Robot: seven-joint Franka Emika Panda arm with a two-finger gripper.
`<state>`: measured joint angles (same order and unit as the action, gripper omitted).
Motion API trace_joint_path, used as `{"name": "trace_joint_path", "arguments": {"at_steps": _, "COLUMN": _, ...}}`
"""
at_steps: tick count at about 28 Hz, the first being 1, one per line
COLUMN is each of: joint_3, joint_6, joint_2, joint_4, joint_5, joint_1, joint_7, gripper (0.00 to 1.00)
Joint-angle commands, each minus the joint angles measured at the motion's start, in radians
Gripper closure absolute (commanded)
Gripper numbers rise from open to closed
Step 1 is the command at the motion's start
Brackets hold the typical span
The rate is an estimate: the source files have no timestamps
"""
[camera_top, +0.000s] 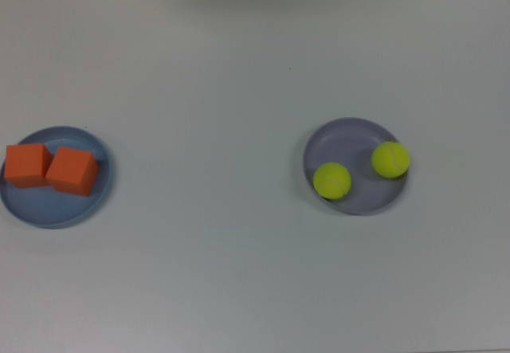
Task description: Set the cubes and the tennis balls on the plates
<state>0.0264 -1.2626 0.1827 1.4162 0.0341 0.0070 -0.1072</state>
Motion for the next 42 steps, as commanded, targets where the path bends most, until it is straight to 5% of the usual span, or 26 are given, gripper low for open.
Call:
{"name": "trace_joint_path", "arguments": {"at_steps": 1, "joint_3": -0.009, "joint_6": 0.019, "joint_2": 0.001, "joint_4": -0.005, "joint_5": 0.018, "joint_1": 0.002, "joint_7": -0.019, "gripper": 0.83}}
{"name": "trace_joint_path", "arguments": {"at_steps": 15, "joint_3": -0.002, "joint_6": 0.019, "joint_2": 0.001, "joint_4": -0.005, "joint_5": 0.016, "joint_1": 0.002, "joint_7": -0.011, "gripper": 0.78}}
{"name": "trace_joint_path", "arguments": {"at_steps": 24, "joint_3": 0.0, "joint_6": 0.019, "joint_2": -0.002, "joint_4": -0.003, "joint_5": 0.016, "joint_1": 0.002, "joint_7": -0.005, "gripper": 0.66}}
{"name": "trace_joint_path", "arguments": {"at_steps": 27, "joint_3": 0.0, "joint_6": 0.019, "joint_2": -0.003, "joint_4": -0.005, "joint_5": 0.016, "joint_1": 0.002, "joint_7": -0.003, "gripper": 0.49}}
{"name": "trace_joint_path", "arguments": {"at_steps": 28, "joint_3": 0.0, "joint_6": 0.019, "joint_2": -0.003, "joint_4": -0.003, "joint_5": 0.016, "joint_1": 0.001, "joint_7": -0.003, "gripper": 0.33}}
{"name": "trace_joint_path", "arguments": {"at_steps": 29, "joint_3": 0.0, "joint_6": 0.019, "joint_2": -0.005, "joint_4": -0.003, "joint_5": 0.016, "joint_1": 0.002, "joint_7": -0.002, "gripper": 0.02}}
{"name": "trace_joint_path", "arguments": {"at_steps": 42, "joint_3": 0.003, "joint_6": 0.02, "joint_2": -0.009, "joint_4": -0.002, "joint_5": 0.01, "joint_1": 0.002, "joint_7": 0.012, "gripper": 0.0}}
